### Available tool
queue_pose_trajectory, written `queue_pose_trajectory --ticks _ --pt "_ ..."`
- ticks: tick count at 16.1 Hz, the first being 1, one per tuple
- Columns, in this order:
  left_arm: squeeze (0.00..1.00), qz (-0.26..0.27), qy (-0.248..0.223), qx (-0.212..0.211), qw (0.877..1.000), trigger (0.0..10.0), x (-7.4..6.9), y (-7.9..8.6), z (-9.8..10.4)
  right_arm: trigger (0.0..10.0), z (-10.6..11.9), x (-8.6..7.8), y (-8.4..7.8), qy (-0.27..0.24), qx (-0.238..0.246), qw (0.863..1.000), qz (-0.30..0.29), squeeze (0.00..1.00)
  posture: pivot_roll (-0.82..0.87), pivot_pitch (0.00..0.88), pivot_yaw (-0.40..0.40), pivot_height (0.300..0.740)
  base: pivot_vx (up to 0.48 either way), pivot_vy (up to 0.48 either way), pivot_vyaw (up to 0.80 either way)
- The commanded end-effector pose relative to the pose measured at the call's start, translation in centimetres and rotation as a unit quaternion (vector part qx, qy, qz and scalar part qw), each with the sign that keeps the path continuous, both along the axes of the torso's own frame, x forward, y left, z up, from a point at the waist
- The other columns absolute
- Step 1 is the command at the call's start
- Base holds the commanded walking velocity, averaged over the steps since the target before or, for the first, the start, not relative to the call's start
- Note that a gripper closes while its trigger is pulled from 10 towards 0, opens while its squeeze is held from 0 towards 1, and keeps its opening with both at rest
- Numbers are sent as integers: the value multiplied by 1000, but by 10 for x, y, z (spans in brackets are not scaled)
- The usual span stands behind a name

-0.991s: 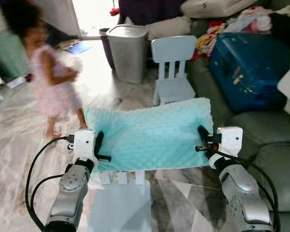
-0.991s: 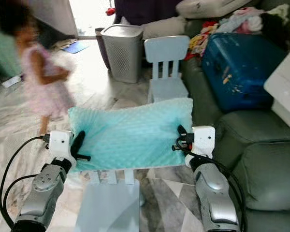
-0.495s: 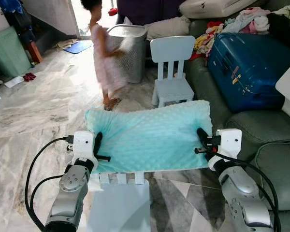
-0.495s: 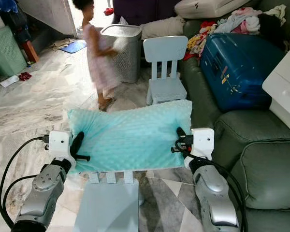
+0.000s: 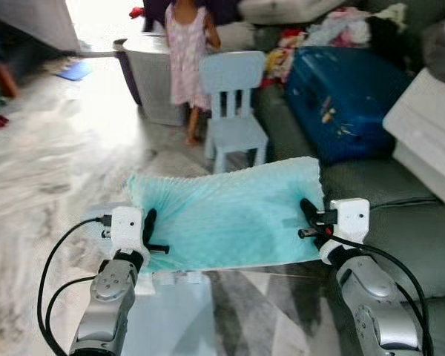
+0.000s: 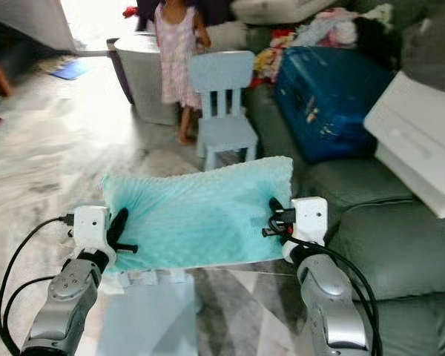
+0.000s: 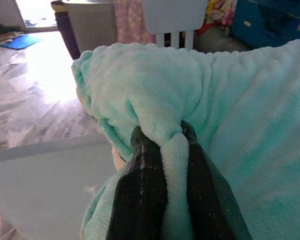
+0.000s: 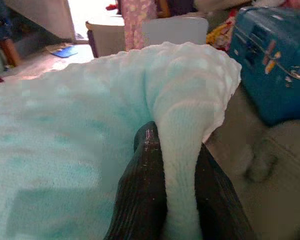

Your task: Move the pillow to the sofa

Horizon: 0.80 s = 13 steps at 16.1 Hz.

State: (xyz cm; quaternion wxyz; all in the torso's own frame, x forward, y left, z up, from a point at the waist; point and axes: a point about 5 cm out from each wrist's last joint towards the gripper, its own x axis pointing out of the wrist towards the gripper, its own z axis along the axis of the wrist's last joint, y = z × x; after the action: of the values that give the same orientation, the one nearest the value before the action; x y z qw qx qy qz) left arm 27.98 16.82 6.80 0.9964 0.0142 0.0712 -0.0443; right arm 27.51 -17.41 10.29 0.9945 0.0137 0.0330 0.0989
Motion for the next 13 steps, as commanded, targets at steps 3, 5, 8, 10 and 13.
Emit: queue_pose_trajectory --ticks 3,5,8,10,13 --pt "0 -6 -1 -10 1000 10000 -1 2 3 10000 7 -1 0 -10 0 1000 3 0 -150 0 16 740 0 0 0" --pt "0 -22 2 -19 1000 10000 -3 -2 3 10000 7 -5 -1 -9 0 1000 4 0 -152 0 16 740 0 0 -800" --pt "0 -21 7 -29 999 10000 -6 -5 2 10000 6 -7 -1 -7 1 1000 5 0 -153 0 14 740 0 0 -765" --pt "0 -21 10 -35 999 10000 -7 -4 1 10000 5 -8 0 -6 -5 1000 10 0 -153 0 12 740 0 0 0" --pt "0 -24 13 -43 999 10000 -9 -5 2 10000 5 -9 1 -3 -6 1000 11 0 -155 0 12 740 0 0 0"
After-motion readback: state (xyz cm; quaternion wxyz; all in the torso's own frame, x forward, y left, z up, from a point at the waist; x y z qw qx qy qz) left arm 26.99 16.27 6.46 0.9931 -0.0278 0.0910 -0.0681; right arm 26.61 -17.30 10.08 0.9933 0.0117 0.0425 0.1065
